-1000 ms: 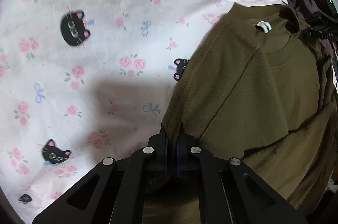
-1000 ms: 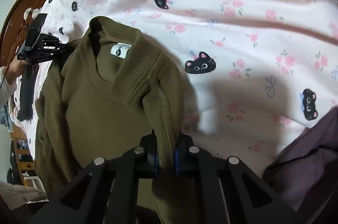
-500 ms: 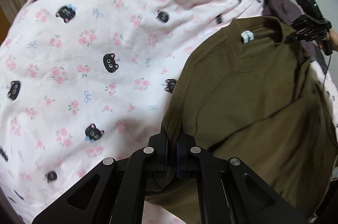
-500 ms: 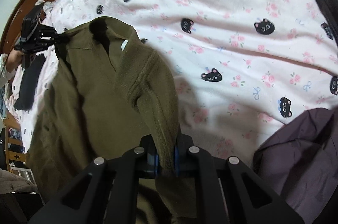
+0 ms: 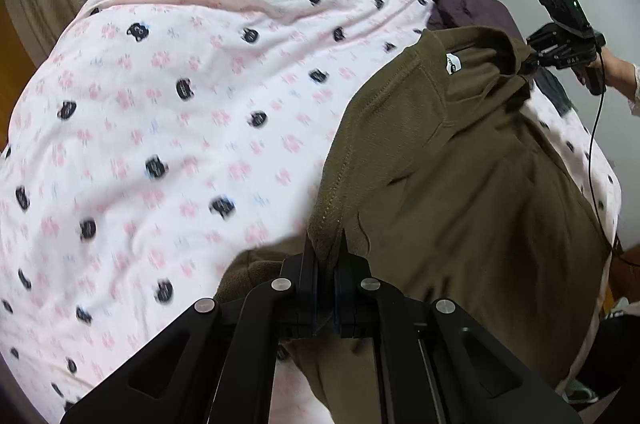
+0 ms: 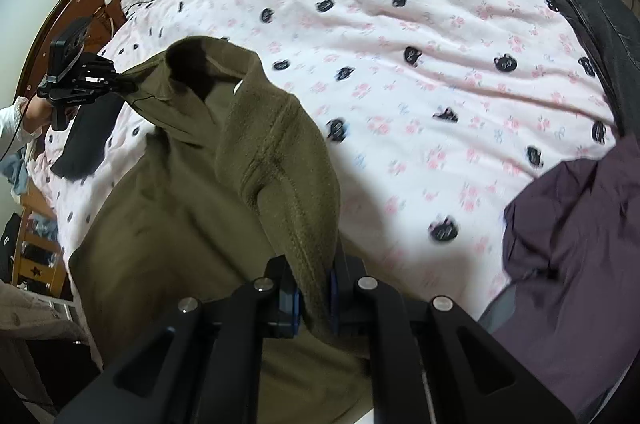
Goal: Fold clothes
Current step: 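Lift the grasped side and fold it over the hoodie body with both grippers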
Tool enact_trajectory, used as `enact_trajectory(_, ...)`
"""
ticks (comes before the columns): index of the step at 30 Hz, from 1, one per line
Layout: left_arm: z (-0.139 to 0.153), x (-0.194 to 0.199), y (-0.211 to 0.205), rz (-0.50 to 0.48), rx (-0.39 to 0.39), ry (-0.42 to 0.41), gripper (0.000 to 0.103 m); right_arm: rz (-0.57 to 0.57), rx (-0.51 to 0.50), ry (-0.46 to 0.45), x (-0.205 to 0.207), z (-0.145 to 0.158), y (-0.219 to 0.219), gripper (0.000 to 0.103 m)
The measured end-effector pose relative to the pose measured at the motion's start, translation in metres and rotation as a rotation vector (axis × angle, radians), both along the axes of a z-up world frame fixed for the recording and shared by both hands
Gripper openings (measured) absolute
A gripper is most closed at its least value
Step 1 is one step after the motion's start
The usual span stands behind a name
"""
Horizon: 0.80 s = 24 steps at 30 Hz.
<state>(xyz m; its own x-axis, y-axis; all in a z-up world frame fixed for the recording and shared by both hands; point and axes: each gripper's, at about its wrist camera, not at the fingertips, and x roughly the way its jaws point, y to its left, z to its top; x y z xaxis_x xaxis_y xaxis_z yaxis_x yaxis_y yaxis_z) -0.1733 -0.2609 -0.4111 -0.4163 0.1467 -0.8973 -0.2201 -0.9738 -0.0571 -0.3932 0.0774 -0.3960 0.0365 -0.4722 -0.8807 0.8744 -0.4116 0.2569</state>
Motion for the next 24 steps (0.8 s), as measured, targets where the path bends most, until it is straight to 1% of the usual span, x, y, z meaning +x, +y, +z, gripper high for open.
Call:
enact_trajectory(4,-0.002,0.031,0.008,0.006,0.017,-0.026,0.004,0.003,0.012,-0.01,0.029,-0.004,0.016,0.011)
enact_trajectory(7,-0.006,0.048,0.012,0.021,0.037,-0.038,0.004,0.003,0.017,-0.009,0.05,-0.007,0.024,0.011)
enact_trajectory(11,-0.011,0.068,0.024,0.013,0.05,-0.056,0.004,0.01,0.034,-0.002,0.076,-0.011,0.032,0.011)
enact_trajectory(15,-0.012,0.088,0.031,0.025,0.08,-0.064,0.004,0.009,0.041,-0.02,0.099,-0.016,0.041,0.011)
enact_trajectory(20,-0.008,0.108,0.042,0.016,0.079,-0.059,0.004,-0.02,0.019,-0.027,0.119,-0.012,0.057,0.011)
enact_trajectory(24,-0.013,0.118,0.052,0.014,0.064,-0.054,0.004,-0.016,0.035,-0.003,0.133,-0.018,0.065,0.011)
